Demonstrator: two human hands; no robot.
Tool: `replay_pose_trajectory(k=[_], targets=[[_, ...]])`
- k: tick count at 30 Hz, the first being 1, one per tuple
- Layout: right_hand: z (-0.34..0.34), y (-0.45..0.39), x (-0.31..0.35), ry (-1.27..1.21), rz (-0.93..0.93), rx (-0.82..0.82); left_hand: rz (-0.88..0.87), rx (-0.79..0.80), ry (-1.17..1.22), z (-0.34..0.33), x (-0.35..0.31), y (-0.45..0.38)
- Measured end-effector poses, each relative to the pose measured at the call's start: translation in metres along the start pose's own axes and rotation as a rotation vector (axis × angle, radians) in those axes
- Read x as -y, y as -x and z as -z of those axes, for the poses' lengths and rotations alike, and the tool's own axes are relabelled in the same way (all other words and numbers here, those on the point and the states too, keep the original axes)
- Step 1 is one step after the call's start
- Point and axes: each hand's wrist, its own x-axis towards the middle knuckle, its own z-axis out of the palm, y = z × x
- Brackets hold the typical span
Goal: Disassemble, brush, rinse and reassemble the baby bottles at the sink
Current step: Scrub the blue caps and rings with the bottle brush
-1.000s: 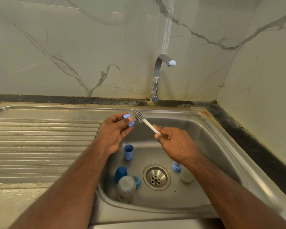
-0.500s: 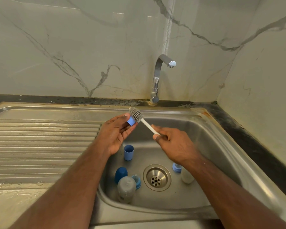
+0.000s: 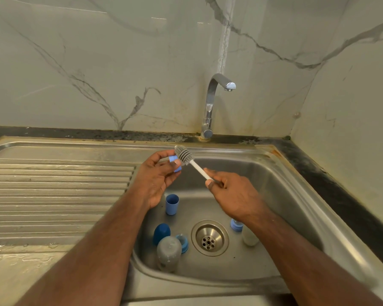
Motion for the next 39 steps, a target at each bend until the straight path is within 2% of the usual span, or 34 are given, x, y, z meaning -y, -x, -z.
replay_pose_trajectory(k=[4,6,9,12,15,18,21,26,30,35,39], targets=[[0.006,-0.006,-0.006,0.106,-0.059,-0.041,-0.039,-0.029,-0.027,0.002,0.001,-0.003],[0.009,-0.007,-0.007,0.072,-0.060,-0.061,-0.045,-0.038,-0.051,0.002,0.001,-0.004],[0.002,-0.003,-0.001,0.003,-0.034,0.005,-0.062,-0.045,-0.083,0.002,0.001,-0.003],[0.001,-0.006,-0.004,0.089,-0.058,-0.018,-0.072,-0.048,-0.111,0.000,0.003,0.000],[0.005,-0.005,-0.003,0.048,-0.053,-0.019,-0.075,-0.053,-0.138,0.000,0.002,0.000],[0.002,-0.004,-0.001,0.052,-0.032,0.016,-0.073,-0.068,-0.136,0.001,0.002,-0.002],[0.004,-0.006,-0.005,0.108,-0.063,-0.014,-0.061,-0.064,-0.123,0.002,0.003,-0.002],[0.000,-0.003,-0.001,0.053,-0.013,0.026,-0.044,-0.065,-0.047,0.002,0.003,-0.005],[0.004,-0.009,-0.011,0.144,-0.074,-0.019,-0.069,-0.045,-0.069,0.004,0.003,-0.004],[0.004,-0.004,-0.003,0.000,-0.035,0.019,-0.089,-0.028,-0.056,0.002,0.002,-0.004],[0.006,-0.009,-0.012,0.135,-0.080,-0.005,-0.091,-0.018,-0.062,0.004,0.002,-0.003]])
